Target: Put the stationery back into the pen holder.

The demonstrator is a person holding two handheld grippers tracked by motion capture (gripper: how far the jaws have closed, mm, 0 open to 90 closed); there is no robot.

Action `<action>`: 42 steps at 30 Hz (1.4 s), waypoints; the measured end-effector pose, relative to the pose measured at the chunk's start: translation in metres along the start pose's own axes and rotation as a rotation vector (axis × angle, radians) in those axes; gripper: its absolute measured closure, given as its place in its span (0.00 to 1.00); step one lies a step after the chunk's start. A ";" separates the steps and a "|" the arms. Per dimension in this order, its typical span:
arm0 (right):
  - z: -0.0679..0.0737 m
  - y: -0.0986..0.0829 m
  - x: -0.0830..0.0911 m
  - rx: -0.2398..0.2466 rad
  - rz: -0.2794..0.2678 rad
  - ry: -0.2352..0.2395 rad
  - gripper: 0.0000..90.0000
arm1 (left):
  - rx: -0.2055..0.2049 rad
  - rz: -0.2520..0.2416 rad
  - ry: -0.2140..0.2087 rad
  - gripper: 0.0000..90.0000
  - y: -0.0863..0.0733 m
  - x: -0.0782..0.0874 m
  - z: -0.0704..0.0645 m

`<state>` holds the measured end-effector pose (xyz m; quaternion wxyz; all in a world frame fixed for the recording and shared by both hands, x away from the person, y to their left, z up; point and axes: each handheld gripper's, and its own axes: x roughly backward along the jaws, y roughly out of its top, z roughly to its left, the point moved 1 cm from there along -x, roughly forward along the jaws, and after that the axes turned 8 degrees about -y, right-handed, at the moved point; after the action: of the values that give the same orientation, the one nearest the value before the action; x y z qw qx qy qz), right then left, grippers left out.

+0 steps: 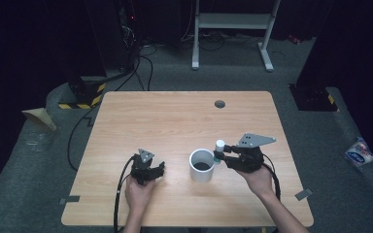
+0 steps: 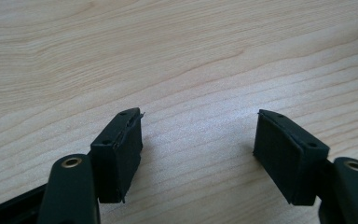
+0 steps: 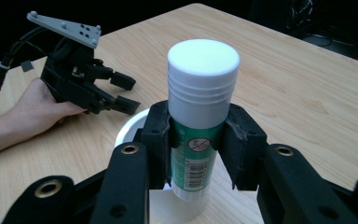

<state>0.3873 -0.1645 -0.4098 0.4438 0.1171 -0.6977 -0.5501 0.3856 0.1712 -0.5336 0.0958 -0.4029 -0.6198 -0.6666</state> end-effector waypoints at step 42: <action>0.021 -0.012 -0.050 0.052 0.070 -0.022 0.71 | 0.002 -0.003 -0.003 0.35 0.000 0.000 0.000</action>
<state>0.3961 -0.1225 -0.4445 0.4520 0.0979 -0.7203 -0.5171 0.3857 0.1710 -0.5337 0.0945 -0.4028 -0.6210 -0.6657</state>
